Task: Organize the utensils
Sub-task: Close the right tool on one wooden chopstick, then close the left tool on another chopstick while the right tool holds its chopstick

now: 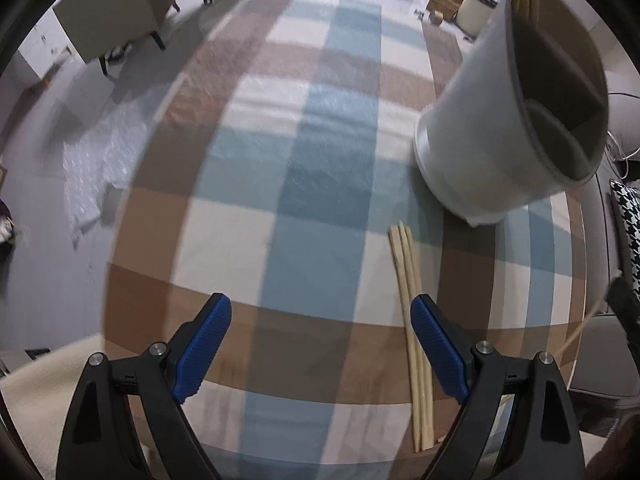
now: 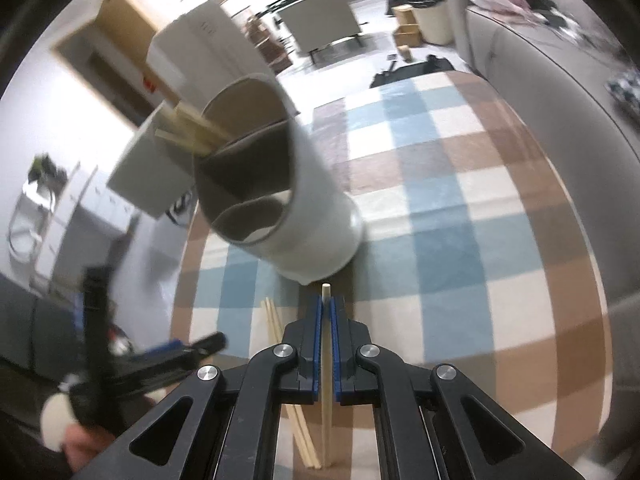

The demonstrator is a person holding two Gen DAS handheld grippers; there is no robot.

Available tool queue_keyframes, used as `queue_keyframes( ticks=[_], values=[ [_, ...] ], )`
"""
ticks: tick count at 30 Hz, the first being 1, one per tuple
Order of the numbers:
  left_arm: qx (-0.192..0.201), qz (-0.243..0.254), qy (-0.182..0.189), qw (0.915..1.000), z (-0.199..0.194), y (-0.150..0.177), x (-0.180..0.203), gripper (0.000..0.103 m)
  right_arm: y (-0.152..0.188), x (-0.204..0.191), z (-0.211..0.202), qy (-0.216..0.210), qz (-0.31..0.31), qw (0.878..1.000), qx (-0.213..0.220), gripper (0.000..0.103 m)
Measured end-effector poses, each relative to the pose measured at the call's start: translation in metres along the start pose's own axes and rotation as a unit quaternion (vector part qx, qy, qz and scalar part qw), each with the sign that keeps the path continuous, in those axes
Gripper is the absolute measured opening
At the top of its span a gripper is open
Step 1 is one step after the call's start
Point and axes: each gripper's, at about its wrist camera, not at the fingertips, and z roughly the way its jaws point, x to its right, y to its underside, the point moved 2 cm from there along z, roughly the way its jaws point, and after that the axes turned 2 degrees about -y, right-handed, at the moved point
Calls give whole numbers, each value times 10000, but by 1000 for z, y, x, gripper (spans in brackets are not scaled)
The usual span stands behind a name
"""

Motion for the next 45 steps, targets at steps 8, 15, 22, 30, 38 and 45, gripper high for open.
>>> queue_keyframes(
  ticks=[8,15,22,30,38,45],
  values=[
    [-117,185,-314,9993,12,3,12,88,-4,8,-25,-310,20,9992,234,3],
    [-256,217,-483,9983,21,3,14,88,-9,15,-29,-354,83,9988,321,3],
    [-366,161,-537,9978,26,2,10,88,-14,16,-28,-377,101,9986,366,3],
    [-388,177,-663,9969,31,1,12,90,-14,14,-26,-350,47,9987,371,3],
    [-314,200,-576,9976,31,-12,14,75,-14,12,-24,-315,4,9988,375,3],
    [-180,67,-425,9989,32,-24,11,52,-15,10,-21,-317,0,9989,341,3]
  ],
)
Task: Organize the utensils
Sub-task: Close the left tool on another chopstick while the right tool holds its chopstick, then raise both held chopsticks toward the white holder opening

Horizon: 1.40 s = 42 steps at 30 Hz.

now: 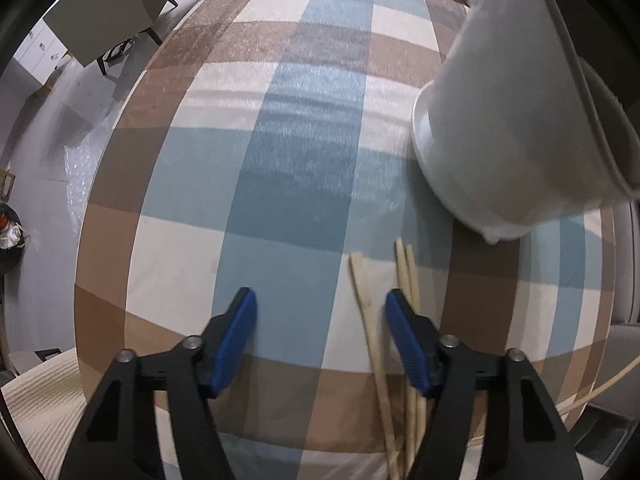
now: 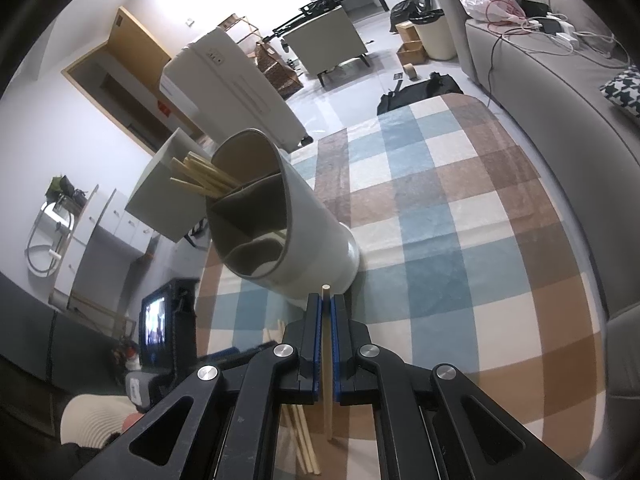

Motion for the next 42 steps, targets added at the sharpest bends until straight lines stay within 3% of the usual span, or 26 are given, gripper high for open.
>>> queue_keyframes(
  ticks=[4,7,8,12,16,26,30,42],
  values=[
    [44,252,-196,9995,1,0,11,28,-1,0,5,5,16,10000,-40,3],
    [64,260,-100,9996,1,-1,12,4,-2,-2,7,24,-27,10000,-47,3],
    [39,195,33,9998,1,-1,10,3,-2,-2,8,34,-46,10000,-49,3],
    [154,42,288,9995,-1,-4,5,2,-3,-4,9,74,-116,9999,-59,3],
    [658,230,481,9964,-22,-6,10,2,-4,-9,11,71,-217,9997,-57,3],
    [1413,17,1289,9815,-71,2,2,2,-1,-22,8,158,-565,9983,70,3],
    [1870,172,1431,9717,-99,14,20,2,0,-30,5,161,-699,9973,134,3],
    [2469,661,1477,9554,-141,34,15,1,15,-65,-9,288,-1405,9890,363,3]
  ],
)
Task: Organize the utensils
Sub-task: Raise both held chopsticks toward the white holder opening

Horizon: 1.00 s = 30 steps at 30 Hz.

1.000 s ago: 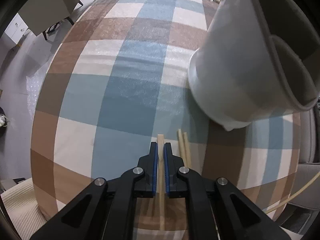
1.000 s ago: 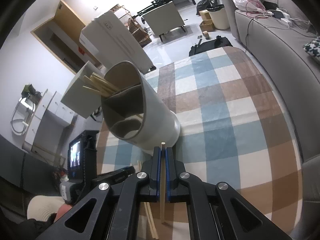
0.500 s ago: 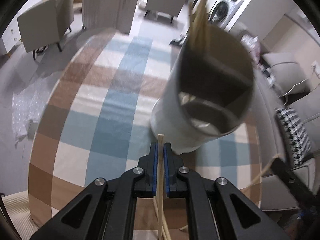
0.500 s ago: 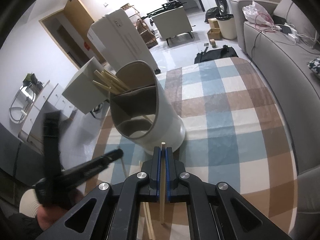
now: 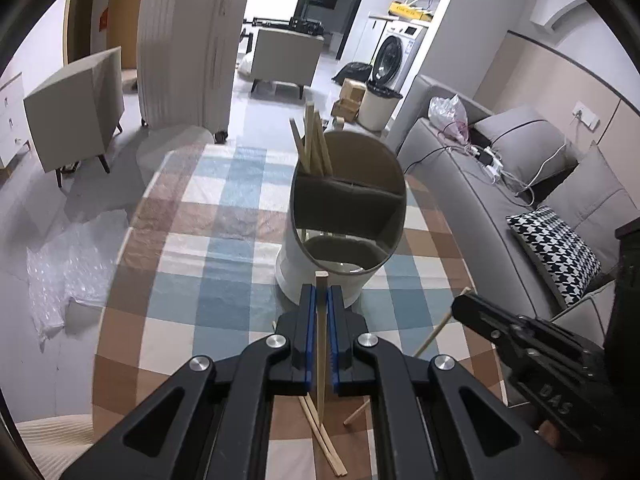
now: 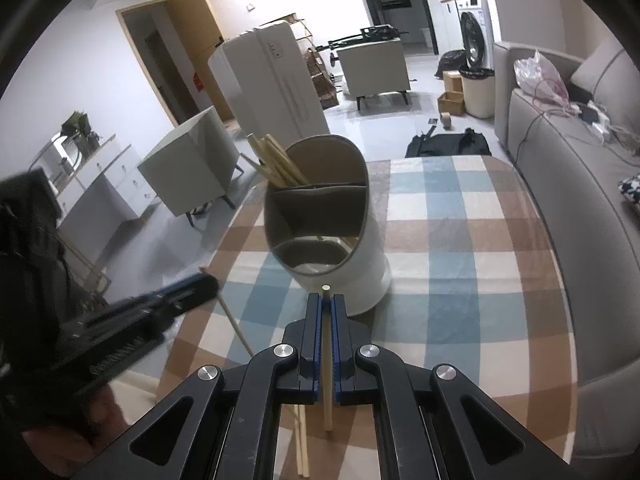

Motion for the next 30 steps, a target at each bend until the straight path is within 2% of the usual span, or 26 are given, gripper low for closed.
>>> queue_keyframes(
  ticks=[13,21,30],
  values=[
    [108,452,24,9989,-28,6,16,1,20,-7,-30,285,187,9992,206,3],
    [53,393,-5,9992,-48,2,17,1,24,-9,-54,358,324,9981,382,3],
    [182,369,70,9991,-75,-16,19,1,15,-17,-89,388,308,9965,669,3]
  ],
)
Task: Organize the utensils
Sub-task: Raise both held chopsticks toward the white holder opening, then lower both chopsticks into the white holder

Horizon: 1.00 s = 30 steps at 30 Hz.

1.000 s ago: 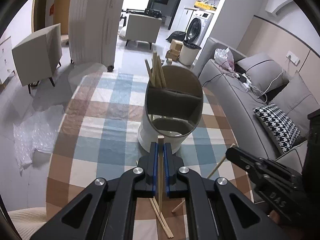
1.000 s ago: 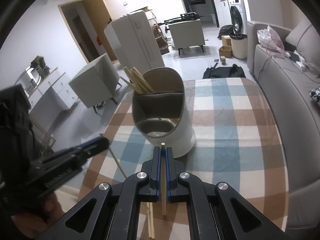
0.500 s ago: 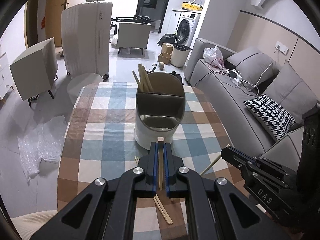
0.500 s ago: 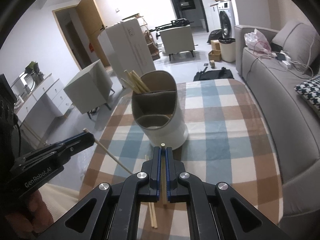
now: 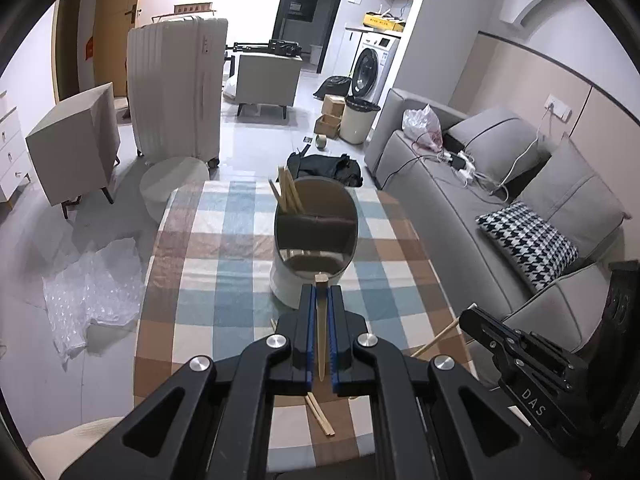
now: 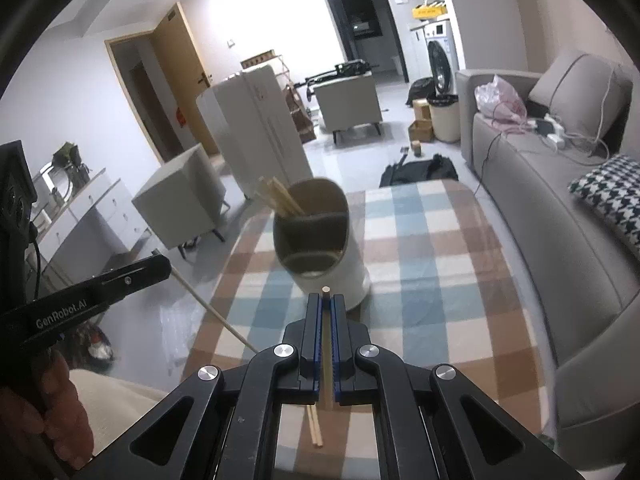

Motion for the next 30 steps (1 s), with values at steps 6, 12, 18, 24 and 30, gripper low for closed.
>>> queue_keyframes(
  ticks=[6,12,18,24,30],
  values=[
    [139,-75,75,9998,-9,-20,-1,1,-26,-5,-10,8,-82,9998,193,3],
    [172,-367,250,9989,-7,-52,-9,1,-69,-9,-13,-75,-150,9991,395,3],
    [274,-500,411,9975,0,-94,-12,1,-125,-17,-5,-94,-388,9975,584,3],
    [372,-514,439,9970,19,-124,-15,1,-170,-22,19,-45,-562,9964,635,3],
    [303,-625,517,9962,53,-142,-26,1,-199,-21,52,-53,-602,9965,570,3]
  ],
)
